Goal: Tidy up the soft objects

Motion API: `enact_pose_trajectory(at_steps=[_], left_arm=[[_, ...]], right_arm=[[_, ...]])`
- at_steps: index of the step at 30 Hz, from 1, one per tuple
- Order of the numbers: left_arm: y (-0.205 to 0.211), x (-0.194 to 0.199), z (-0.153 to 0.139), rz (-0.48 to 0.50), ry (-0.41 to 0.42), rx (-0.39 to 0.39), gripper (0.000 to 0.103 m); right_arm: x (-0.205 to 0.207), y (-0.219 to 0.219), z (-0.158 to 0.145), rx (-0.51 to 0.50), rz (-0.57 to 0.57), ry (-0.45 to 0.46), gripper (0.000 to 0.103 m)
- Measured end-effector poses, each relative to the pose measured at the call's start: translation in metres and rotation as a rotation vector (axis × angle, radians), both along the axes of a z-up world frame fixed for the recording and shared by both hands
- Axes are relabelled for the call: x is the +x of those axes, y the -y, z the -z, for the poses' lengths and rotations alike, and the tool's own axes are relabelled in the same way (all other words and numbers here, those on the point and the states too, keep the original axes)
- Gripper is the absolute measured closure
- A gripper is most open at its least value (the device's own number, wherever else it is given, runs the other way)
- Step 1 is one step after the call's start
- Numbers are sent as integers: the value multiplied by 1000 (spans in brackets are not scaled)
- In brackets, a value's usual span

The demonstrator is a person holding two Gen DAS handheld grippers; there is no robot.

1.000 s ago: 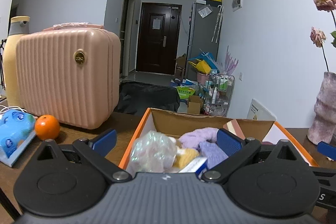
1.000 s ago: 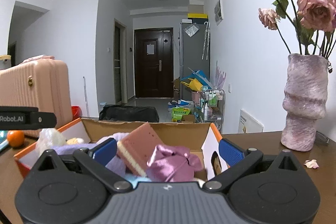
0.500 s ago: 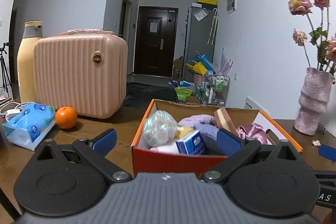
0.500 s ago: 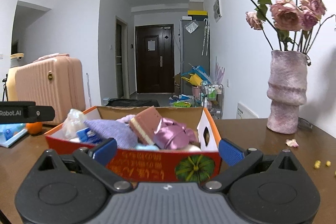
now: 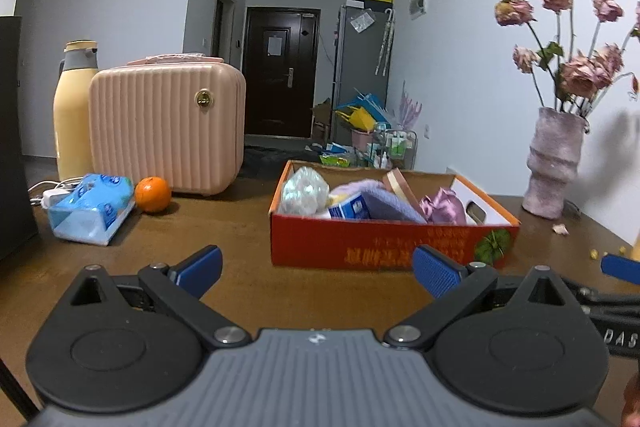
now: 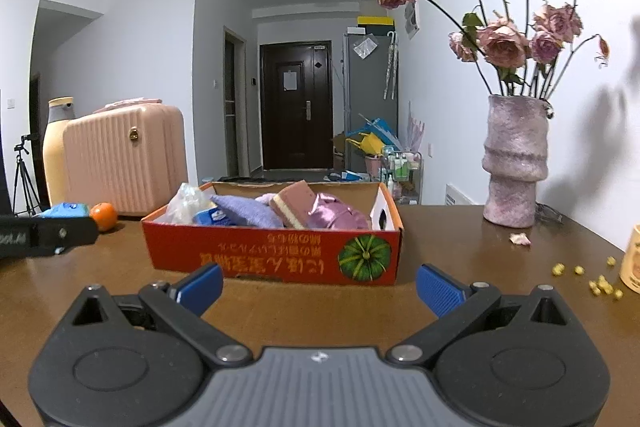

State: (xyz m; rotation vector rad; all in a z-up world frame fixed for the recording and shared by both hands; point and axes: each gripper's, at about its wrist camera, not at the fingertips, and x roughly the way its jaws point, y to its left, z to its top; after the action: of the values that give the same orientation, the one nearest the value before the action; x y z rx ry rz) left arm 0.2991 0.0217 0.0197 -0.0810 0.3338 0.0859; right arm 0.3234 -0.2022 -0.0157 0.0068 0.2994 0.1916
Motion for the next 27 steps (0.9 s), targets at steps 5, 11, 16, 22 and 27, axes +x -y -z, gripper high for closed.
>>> enact_pose_trajectory(at_steps=[5, 11, 16, 22, 27], left_arm=[[5, -42, 0, 28, 7, 15, 0], [15, -88, 5, 55, 41, 45, 0], [20, -116, 13, 72, 38, 47, 0], [23, -137, 18, 85, 40, 43, 0], [24, -150, 14, 89, 66, 49, 0]], right_arm=[[-38, 4, -5, -1, -5, 1, 0], [-81, 7, -4, -6, -22, 9, 0], [-113, 10, -1, -12, -34, 21, 0], [-143, 11, -6, -12, -53, 48, 0], [-161, 9, -14, -16, -67, 80, 0]])
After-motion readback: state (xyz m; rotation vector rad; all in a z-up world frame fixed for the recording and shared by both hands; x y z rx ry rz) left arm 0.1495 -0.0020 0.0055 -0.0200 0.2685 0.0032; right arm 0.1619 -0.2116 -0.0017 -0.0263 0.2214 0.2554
